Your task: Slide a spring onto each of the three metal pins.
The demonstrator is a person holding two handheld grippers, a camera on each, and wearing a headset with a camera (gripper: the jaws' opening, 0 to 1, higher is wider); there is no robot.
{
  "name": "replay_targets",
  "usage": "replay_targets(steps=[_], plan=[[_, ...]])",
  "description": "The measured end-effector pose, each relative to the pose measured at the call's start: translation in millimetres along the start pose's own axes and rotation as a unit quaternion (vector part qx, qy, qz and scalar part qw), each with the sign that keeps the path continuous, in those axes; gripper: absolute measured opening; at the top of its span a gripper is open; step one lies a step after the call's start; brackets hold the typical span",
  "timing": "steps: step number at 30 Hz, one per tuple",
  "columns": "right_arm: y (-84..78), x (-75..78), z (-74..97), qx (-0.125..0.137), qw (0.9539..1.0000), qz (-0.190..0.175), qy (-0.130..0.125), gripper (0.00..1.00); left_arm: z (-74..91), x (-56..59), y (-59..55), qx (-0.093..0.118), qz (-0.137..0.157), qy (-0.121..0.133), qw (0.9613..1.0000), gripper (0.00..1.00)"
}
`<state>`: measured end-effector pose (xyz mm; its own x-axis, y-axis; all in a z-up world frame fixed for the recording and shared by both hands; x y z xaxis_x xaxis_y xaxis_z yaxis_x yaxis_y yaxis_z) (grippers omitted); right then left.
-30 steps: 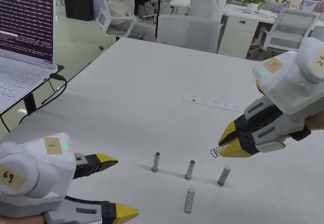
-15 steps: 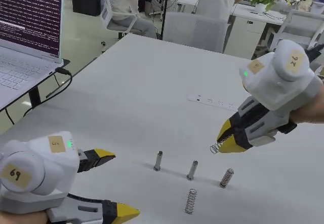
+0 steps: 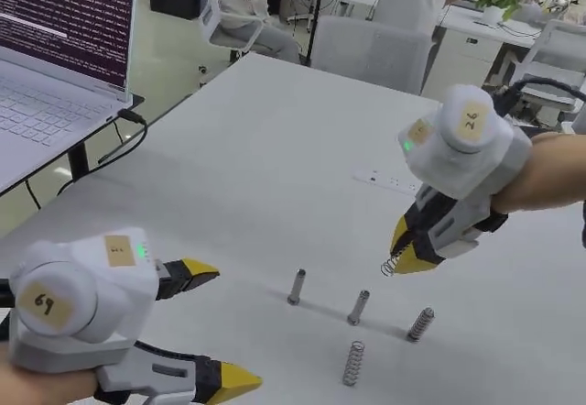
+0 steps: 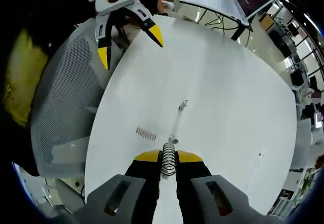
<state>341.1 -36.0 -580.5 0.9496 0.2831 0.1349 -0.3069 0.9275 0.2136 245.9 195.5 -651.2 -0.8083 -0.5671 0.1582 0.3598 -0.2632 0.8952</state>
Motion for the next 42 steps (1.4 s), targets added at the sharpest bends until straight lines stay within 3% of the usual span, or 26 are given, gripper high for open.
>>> replay_targets(steps=[19,30,42], plan=[[-3.0,17.7,-39.9,-0.038,0.9982,0.011,0.045,0.08,-0.8,1.2,0.0,-0.002,-0.008,-0.001,1.0,0.67],[-9.1,21.5,-53.2,-0.057,0.9966,0.011,0.059,0.08,-1.5,-0.6,-1.0,-0.002,-0.005,-0.003,1.0,0.66],[-9.2,25.0,-59.8,-0.058,0.9961,0.014,0.066,0.08,-3.2,-2.2,-1.2,-0.003,-0.001,-0.006,1.0,0.65]])
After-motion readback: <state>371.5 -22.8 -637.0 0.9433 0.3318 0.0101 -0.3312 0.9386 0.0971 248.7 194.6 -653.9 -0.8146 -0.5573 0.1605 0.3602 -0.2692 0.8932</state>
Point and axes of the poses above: the centre of the closed fingertips' face, and the gripper's own axes: z roughly backward along the fingers, x roughly to its right, y roughly out of its top, the point moved 9 cm from there along z, roughly backward along the fingers, and after that the axes turned 14 degrees about z, right-handed, at the moved point
